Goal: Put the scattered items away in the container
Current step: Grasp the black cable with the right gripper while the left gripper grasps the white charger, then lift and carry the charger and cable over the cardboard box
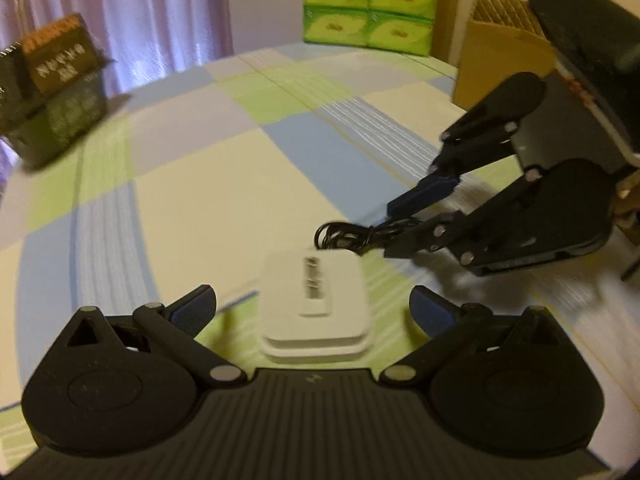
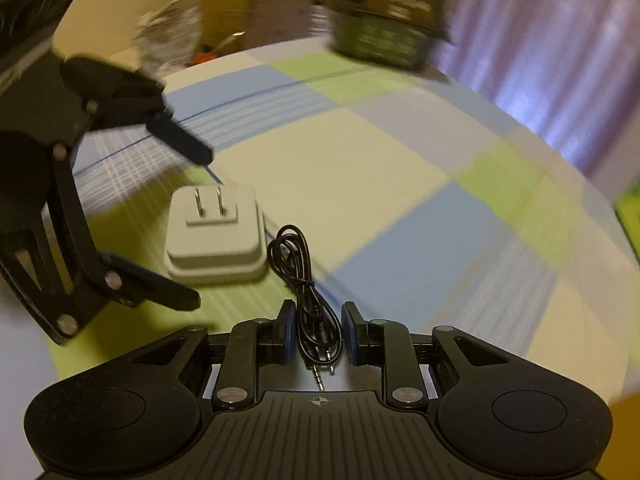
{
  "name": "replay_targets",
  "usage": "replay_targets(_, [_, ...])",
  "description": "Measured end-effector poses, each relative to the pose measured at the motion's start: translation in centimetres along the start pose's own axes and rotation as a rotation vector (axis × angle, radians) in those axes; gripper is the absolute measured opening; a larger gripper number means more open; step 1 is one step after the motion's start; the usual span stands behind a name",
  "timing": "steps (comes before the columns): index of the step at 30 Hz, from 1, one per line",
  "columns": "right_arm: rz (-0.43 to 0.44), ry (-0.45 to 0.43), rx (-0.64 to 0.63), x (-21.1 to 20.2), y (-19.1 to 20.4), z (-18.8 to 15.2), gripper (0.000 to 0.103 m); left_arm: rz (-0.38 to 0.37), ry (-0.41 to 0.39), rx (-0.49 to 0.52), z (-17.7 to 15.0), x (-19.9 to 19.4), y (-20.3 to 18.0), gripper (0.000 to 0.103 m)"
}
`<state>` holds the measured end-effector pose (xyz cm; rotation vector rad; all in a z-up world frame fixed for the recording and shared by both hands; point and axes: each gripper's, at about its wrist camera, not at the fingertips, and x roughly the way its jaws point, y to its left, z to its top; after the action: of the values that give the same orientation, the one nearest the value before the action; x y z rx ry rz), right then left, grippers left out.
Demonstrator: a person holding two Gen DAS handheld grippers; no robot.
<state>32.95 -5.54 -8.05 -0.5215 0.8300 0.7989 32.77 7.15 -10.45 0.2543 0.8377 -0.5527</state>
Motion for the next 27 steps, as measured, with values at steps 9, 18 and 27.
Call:
replay_targets(9, [0.008,0.040,0.189,-3.7,-0.8,-3.1,0.027,0.015,0.019,-0.047,-0.2,1.2,-0.4,0.072])
replay_targets(18, [-0.019,0.022,0.146,-5.5,1.1,-5.3,0.027,-0.045,0.034,-0.025,0.4,0.7,-0.9,0.060])
replay_targets(27, [0.007,0.008,0.138,-5.0,0.2,-5.6,0.027,-0.077,0.039,0.062,0.3,0.9,-2.7,0.060])
